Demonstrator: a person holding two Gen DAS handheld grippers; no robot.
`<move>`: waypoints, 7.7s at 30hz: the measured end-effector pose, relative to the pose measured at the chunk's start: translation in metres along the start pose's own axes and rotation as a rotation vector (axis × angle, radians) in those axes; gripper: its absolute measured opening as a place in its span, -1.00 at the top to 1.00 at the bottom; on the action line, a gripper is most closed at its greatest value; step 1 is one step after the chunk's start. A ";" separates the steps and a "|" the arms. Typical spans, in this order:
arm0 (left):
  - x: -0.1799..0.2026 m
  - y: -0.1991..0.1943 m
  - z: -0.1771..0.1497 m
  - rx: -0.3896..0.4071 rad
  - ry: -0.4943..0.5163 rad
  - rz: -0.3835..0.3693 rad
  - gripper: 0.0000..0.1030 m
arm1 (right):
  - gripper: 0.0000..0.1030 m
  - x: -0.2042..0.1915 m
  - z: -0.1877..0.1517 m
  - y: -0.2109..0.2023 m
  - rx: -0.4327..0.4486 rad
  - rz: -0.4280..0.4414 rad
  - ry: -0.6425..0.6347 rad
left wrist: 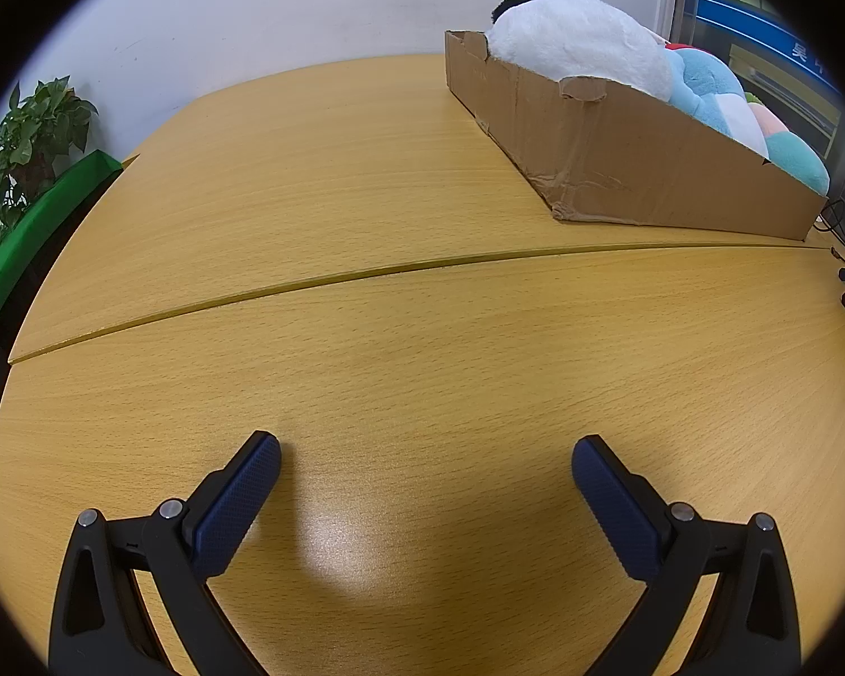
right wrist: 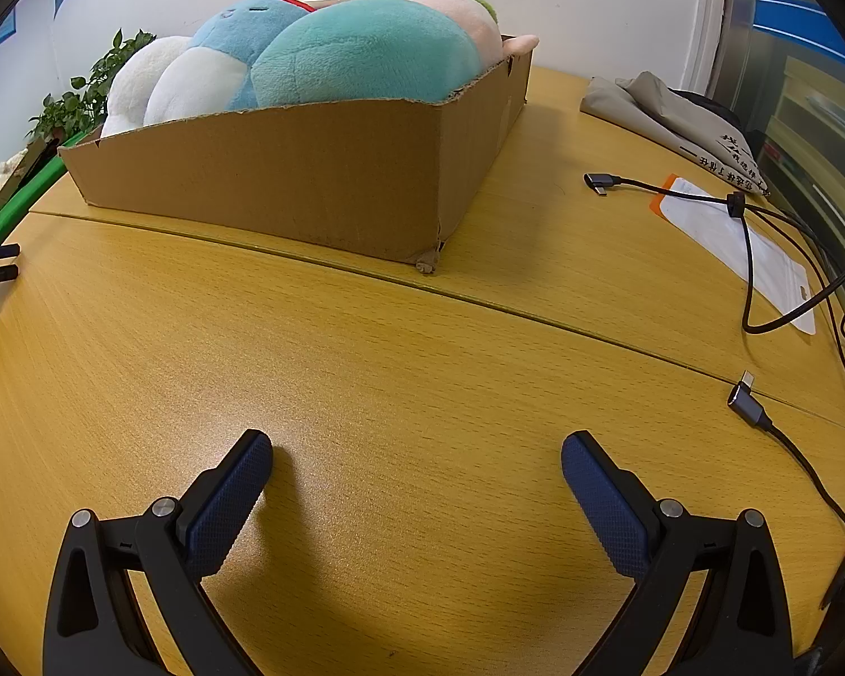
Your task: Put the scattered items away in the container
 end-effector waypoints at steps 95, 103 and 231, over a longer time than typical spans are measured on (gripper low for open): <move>0.003 0.003 0.001 0.007 -0.034 0.024 -1.00 | -1.00 0.001 0.000 0.000 -0.001 0.000 -0.001; 0.003 0.003 0.000 0.007 -0.036 0.026 -1.00 | -1.00 0.001 0.000 0.000 -0.001 0.000 -0.001; 0.018 -0.006 -0.005 0.025 -0.147 0.106 -1.00 | -1.00 -0.001 -0.001 -0.001 -0.001 0.000 0.001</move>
Point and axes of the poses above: each gripper's, at about its wrist camera, not at the fingertips, and y roughly the way its jaws point, x to its right, z to its top, the point moved 1 cm from there along y, roughly the way its jaws point, and after that the axes turned 15 degrees about -y, right-handed, at the moved point
